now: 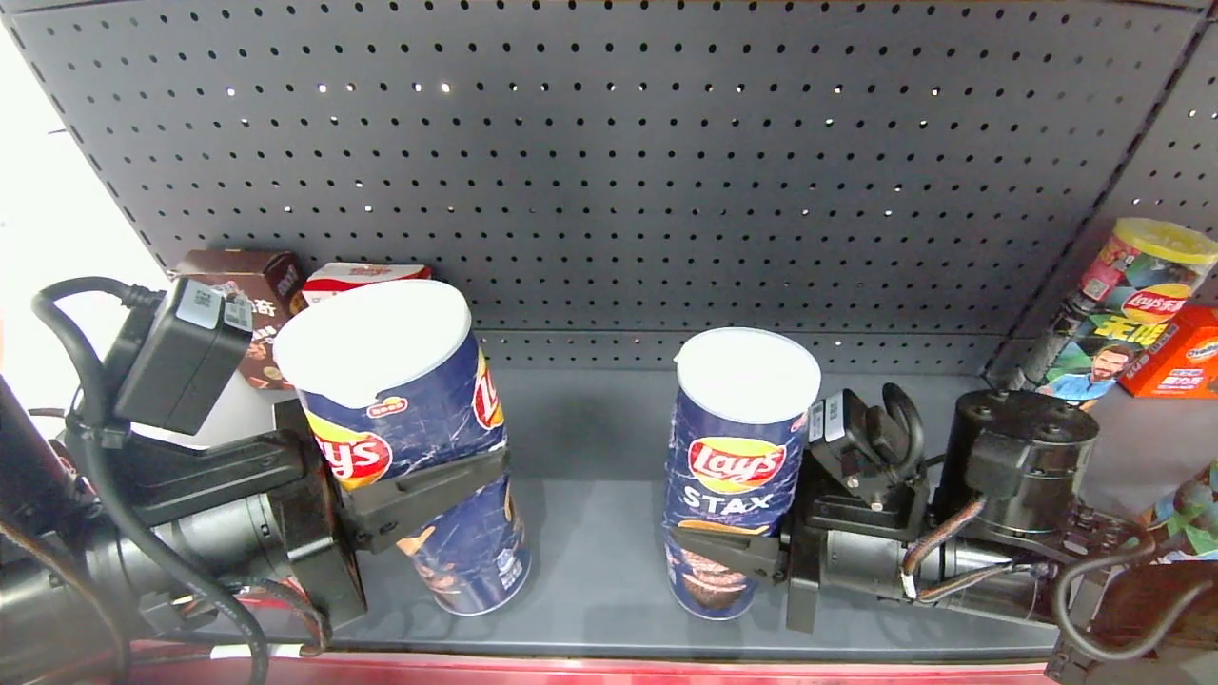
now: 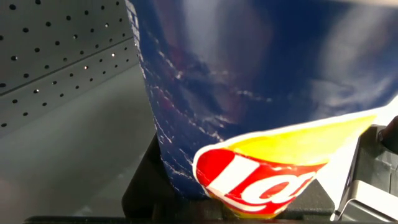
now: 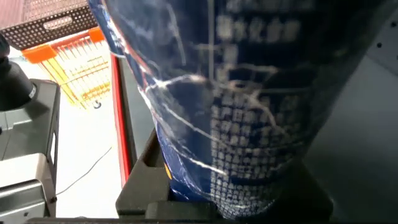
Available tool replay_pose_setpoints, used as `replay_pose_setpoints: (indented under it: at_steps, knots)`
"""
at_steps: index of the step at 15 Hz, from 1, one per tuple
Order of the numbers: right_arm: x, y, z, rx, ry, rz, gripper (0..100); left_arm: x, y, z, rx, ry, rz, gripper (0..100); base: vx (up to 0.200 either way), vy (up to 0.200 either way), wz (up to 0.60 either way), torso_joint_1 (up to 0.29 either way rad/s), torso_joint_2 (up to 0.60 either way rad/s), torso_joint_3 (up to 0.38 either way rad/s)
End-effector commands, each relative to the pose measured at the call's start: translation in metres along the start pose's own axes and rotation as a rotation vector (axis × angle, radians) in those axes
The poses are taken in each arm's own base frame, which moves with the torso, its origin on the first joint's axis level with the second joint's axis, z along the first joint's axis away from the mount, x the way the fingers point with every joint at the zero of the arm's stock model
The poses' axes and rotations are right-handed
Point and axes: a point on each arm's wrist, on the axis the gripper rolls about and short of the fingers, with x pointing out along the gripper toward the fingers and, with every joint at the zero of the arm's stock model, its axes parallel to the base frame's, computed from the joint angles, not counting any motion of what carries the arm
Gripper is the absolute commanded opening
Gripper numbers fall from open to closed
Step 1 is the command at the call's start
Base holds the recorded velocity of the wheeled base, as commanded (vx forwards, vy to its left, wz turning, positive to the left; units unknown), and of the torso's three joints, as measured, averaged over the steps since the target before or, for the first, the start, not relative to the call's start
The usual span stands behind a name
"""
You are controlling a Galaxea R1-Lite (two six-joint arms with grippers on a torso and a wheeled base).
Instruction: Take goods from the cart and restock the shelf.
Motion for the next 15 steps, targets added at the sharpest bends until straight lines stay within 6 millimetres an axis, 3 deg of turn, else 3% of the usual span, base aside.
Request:
replay_pose_setpoints:
  at_steps: [1, 3, 4, 9, 15]
  knots:
    - [0.004, -0.001, -0.006, 0.011, 0.019, 0.007, 0, 0.0, 0.0, 0.0, 0.0, -0.001, 0.0, 0, 0.0, 0.0, 0.0, 0.0, 0.0, 0.0]
    - [0.004, 0.0, -0.007, 0.004, 0.02, 0.009, 0, 0.0, 0.0, 0.0, 0.0, -0.001, 0.0, 0, 0.0, 0.0, 0.0, 0.0, 0.0, 0.0]
    - [0.004, 0.0, -0.007, 0.004, 0.023, 0.009, 100, 0.0, 0.0, 0.0, 0.0, -0.001, 0.0, 0, 0.0, 0.0, 0.0, 0.0, 0.0, 0.0]
    - [-0.003, 0.001, -0.002, -0.005, 0.016, -0.033, 100, -0.003, -0.001, -0.008, -0.011, 0.021, 0.0, 0, 0.0, 0.0, 0.0, 0.0, 0.0, 0.0]
    - [-0.059, 0.026, 0.002, -0.003, 0.012, -0.068, 100, -0.003, -0.002, -0.007, -0.01, 0.018, 0.0, 0, 0.0, 0.0, 0.0, 0.0, 0.0, 0.0]
